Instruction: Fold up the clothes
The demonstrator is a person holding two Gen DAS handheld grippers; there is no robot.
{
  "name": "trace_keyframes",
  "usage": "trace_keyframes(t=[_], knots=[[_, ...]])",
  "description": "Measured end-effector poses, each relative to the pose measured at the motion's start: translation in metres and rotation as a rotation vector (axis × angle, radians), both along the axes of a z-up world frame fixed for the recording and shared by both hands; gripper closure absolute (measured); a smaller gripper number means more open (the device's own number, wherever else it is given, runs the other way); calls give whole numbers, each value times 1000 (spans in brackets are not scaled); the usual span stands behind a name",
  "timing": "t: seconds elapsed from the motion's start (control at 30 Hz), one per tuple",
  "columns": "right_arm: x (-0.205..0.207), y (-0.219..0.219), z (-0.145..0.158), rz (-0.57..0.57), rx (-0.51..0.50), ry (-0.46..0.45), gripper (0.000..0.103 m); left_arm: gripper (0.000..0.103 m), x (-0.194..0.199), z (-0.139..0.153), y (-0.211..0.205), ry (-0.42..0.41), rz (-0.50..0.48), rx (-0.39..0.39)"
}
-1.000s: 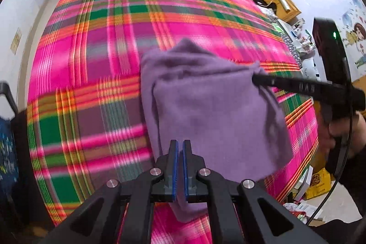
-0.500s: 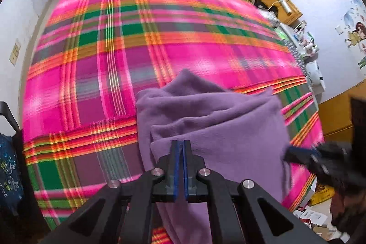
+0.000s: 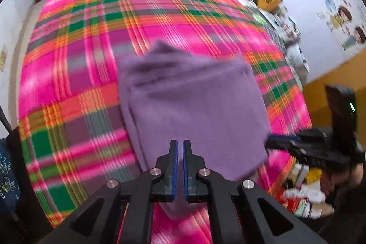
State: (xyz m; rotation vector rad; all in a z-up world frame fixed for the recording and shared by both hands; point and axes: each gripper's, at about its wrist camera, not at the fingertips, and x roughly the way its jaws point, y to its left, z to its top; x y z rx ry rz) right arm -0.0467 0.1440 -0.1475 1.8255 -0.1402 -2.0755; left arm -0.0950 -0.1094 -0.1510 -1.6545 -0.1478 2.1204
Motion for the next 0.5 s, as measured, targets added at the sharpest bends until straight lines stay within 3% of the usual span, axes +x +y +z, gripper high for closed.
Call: trace_keyframes(t=[0.13, 0.5], knots=[[-2, -4, -5, 0, 19, -17, 89, 101, 18, -15, -3, -35, -4, -2], [-64, -7, 25, -10, 36, 116, 89, 100, 27, -25, -5, -28, 27, 1]])
